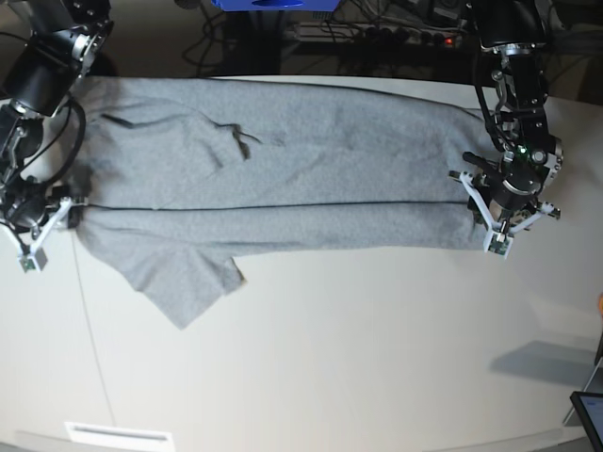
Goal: Fold the T-shirt properly
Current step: 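Release the hem and move the right gripper to the sleeve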
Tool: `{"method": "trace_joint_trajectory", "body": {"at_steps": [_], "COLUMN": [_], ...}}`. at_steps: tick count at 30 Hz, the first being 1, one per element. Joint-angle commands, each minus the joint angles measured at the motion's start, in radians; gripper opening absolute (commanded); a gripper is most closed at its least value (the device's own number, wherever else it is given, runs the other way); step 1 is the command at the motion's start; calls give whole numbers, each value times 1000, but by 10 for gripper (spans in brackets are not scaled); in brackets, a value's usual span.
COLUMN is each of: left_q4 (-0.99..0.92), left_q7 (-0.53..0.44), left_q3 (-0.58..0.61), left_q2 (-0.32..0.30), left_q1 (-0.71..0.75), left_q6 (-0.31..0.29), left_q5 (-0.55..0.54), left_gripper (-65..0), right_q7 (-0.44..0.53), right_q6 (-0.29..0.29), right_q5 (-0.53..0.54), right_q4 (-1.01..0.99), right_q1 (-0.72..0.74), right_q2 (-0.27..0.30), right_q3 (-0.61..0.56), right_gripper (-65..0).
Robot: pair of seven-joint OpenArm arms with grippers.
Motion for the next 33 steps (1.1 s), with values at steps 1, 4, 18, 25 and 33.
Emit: {"method": "trace_joint_trajectory", "body": {"at_steps": [1,4,18,25,33], "left_q4": [18,18,30,81,82], "left_q7": [-20,-23,-25,-25,-25], "left_q3": [-9,-13,-148,-198,-197], "left_q2": [-15,-21,-14,-20,-20], "left_q1": [-13,-13,-5,36,47], "left_q6": [4,4,3,3,3], "left_q5": [5,5,-3,-3,-1], "left_gripper": [-430,-430,-430,-430,-430], "right_q7": [18,17,-80,55,187], "right_q6": [2,2,2,2,2], "right_q5": [11,11,11,11,11], "right_q4": [38,107,158,-244,-524], "right_q1": [21,23,235,390,514], "right_q2": [24,24,-63,-106,-106], "right_q3": [12,12,-319,-333,-387], "right_gripper": [-406,-406,-380,-309,-306]}}
